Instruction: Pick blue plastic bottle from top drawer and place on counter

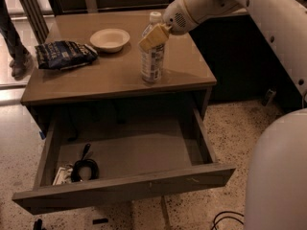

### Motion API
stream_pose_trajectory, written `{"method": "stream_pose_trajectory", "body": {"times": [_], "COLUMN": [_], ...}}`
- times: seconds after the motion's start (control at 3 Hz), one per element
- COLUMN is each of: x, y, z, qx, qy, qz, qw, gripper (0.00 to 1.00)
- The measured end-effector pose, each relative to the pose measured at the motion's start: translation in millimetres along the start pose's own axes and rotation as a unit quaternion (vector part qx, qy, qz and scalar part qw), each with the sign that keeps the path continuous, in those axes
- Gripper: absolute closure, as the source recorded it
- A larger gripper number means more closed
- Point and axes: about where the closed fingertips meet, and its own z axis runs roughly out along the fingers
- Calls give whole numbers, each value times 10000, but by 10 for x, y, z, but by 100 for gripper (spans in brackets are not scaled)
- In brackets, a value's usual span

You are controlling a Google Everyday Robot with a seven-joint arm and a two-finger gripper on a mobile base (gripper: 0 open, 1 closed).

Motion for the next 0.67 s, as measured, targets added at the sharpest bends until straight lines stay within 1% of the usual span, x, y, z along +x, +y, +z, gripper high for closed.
{"method": "stream_pose_trajectory", "body": {"times": [0.33, 0.67], "x": [0, 0], "y": [0, 0], "z": [0, 0], "qx": [0, 0], "qy": [0, 0], "qz": [0, 0], "qw": [10000, 10000], "gripper": [0, 0]}}
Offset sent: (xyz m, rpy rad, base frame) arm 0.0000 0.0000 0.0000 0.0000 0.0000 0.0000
